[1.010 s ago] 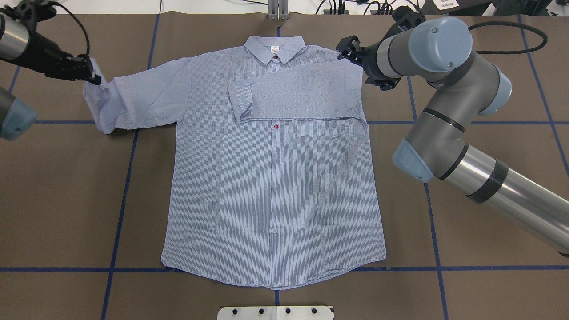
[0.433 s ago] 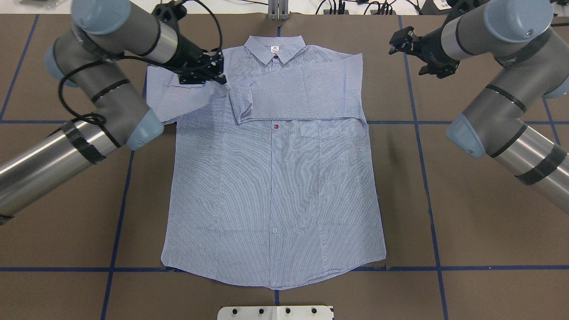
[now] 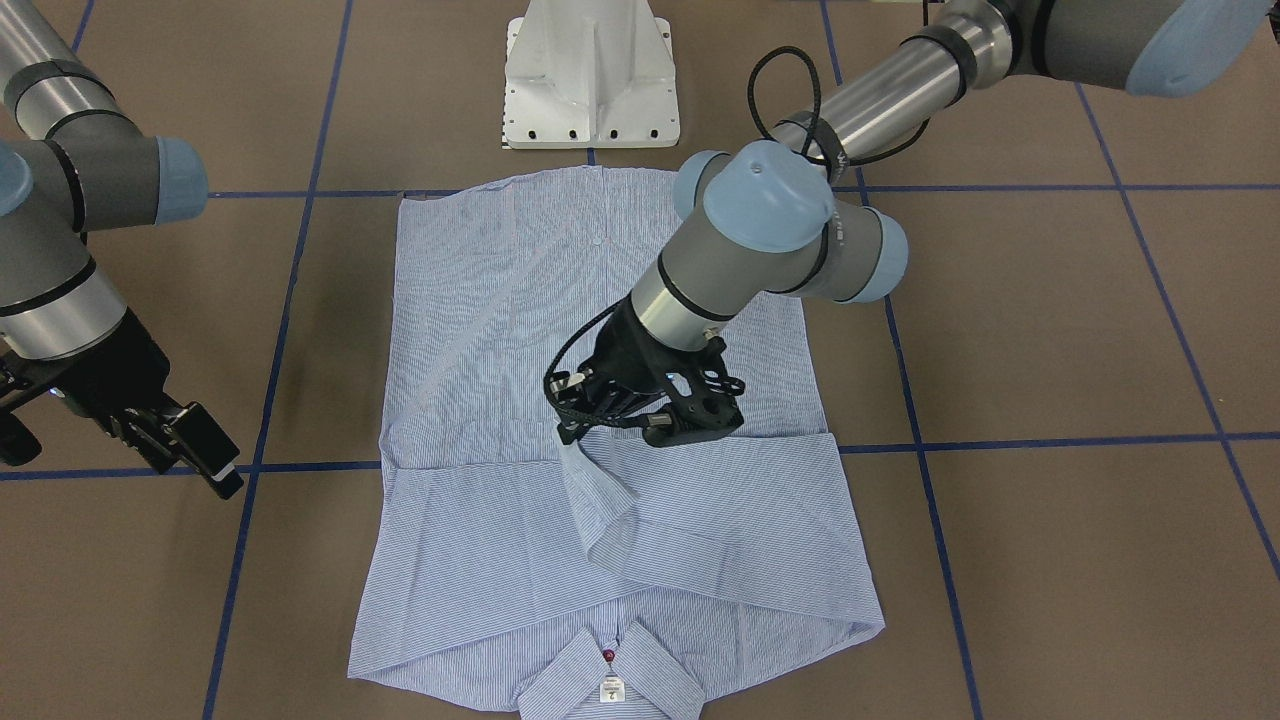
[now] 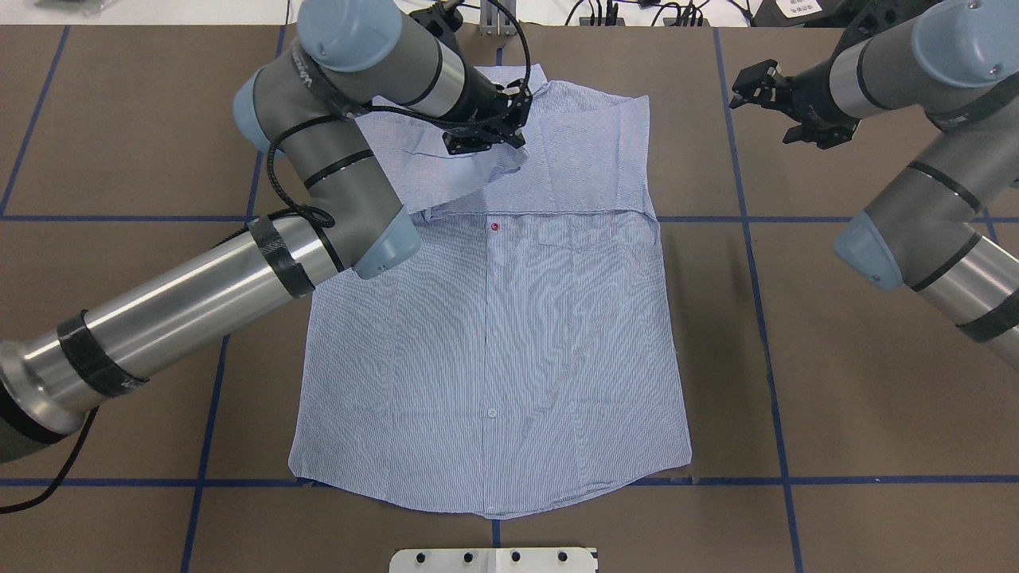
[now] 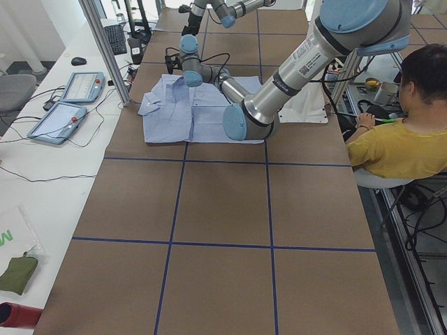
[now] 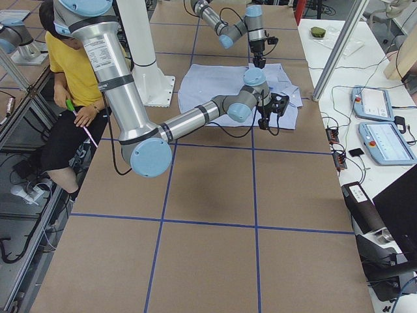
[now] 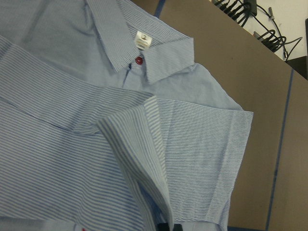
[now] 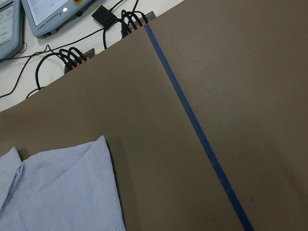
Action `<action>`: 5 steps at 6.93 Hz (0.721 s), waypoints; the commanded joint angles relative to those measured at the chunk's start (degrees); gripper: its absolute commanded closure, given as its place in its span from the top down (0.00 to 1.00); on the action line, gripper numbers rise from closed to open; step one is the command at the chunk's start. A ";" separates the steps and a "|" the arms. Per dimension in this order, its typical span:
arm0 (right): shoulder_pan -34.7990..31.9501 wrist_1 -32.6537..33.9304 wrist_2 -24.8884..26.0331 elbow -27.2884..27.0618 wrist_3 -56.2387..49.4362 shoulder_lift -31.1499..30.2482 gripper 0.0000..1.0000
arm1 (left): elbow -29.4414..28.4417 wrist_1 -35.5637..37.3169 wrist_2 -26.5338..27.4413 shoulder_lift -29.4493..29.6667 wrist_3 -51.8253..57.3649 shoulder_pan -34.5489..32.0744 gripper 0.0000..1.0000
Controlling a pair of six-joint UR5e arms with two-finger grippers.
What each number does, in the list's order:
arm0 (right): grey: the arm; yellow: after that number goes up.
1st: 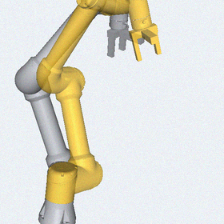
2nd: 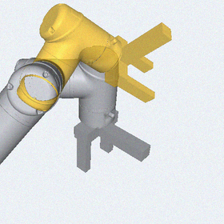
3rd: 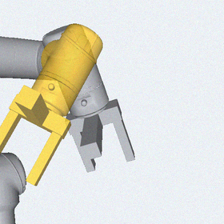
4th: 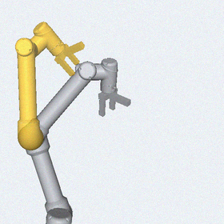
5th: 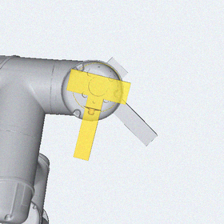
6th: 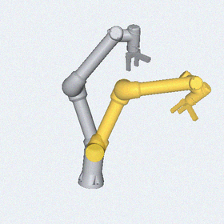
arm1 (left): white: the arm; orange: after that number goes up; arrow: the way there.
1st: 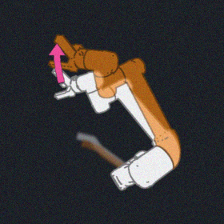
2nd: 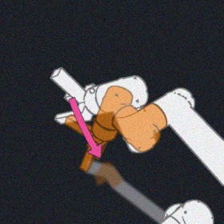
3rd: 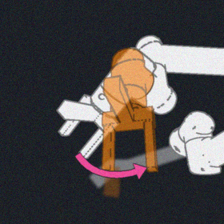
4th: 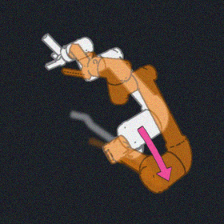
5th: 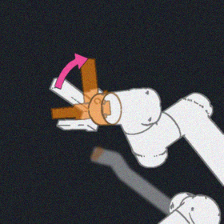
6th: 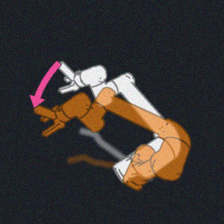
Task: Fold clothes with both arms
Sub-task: 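Fold the held sleeve across the shirt with the left gripper while the right gripper withdraws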
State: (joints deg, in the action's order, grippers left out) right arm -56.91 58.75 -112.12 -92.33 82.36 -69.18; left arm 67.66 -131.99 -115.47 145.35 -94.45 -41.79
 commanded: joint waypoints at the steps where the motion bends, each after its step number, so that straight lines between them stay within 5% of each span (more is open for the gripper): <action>1: -0.82 -1.01 -0.11 -0.04 -0.09 -1.22 1.00 | -1.73 -0.37 3.57 2.12 -0.56 3.11 0.00; 2: -1.00 -1.01 -0.20 -0.04 -0.09 -1.31 1.00 | -2.17 -0.38 5.84 2.74 -0.64 4.51 0.11; 3: -1.09 -1.01 -0.20 -0.04 -0.09 -1.66 1.00 | -2.44 -0.46 5.95 2.66 -0.30 5.22 0.80; 4: -1.18 -1.01 -0.20 -0.82 -0.09 -2.97 1.00 | -2.01 -1.07 5.96 3.27 -0.29 5.23 0.98; 5: -1.09 -1.01 -0.29 -2.48 -0.01 -4.20 1.00 | -1.74 -1.08 5.96 3.88 -0.64 5.14 0.99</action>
State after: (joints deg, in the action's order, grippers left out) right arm -58.02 57.75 -112.34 -93.28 82.28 -71.97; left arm 65.63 -132.86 -109.62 148.55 -94.85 -36.72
